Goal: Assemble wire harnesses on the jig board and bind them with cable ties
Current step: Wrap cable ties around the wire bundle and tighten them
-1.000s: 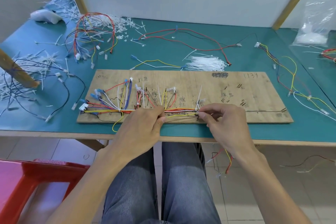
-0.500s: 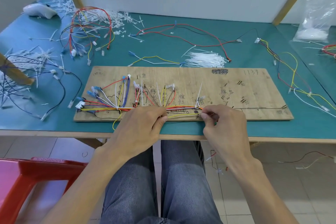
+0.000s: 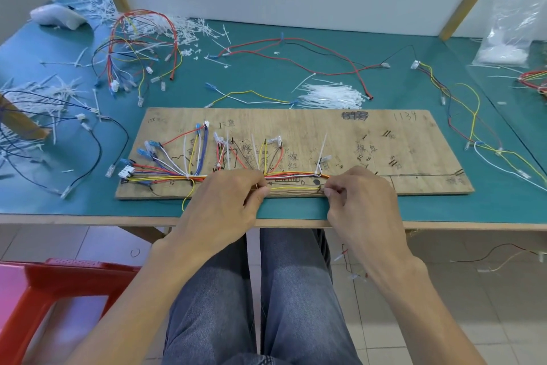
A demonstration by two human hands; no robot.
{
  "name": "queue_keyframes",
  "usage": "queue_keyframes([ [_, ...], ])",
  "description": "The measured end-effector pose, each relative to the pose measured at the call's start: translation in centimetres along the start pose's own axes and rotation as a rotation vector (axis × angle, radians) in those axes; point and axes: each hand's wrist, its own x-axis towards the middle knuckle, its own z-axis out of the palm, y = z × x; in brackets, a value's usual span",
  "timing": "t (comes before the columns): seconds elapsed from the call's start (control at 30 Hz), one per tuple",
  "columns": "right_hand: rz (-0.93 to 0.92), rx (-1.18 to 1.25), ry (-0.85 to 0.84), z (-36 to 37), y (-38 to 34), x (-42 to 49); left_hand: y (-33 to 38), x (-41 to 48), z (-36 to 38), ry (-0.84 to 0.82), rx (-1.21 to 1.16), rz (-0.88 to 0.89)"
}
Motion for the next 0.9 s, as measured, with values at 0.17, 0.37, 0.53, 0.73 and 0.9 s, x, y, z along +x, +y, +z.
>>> queue_keyframes([
  [0.17,0.016,-0.047,-0.006,-0.1,0.1,0.0,-0.3,0.5,-0.7,0.029,-0.032,-0.202],
  [0.37,0.034,-0.009,0.005,0.4,0.4,0.5,-0.5,1.2,-1.1,0.025,0.012,-0.273],
  [0.53,-0.005,0.02,0.055,1.1,0.9,0.0,-0.8,0.5,-0.8,0.053,-0.09,-0.227],
  [0.73,-0.096,0.059,0.25,1.9,1.4,-0.3,-0.7,-0.1,-0.6,0.077,-0.178,-0.174],
  [0.9,-0.115,0.027,0.369,2.7,1.7,-0.6,-0.4,-0.4,-0.5,0.152,-0.218,-0.123],
])
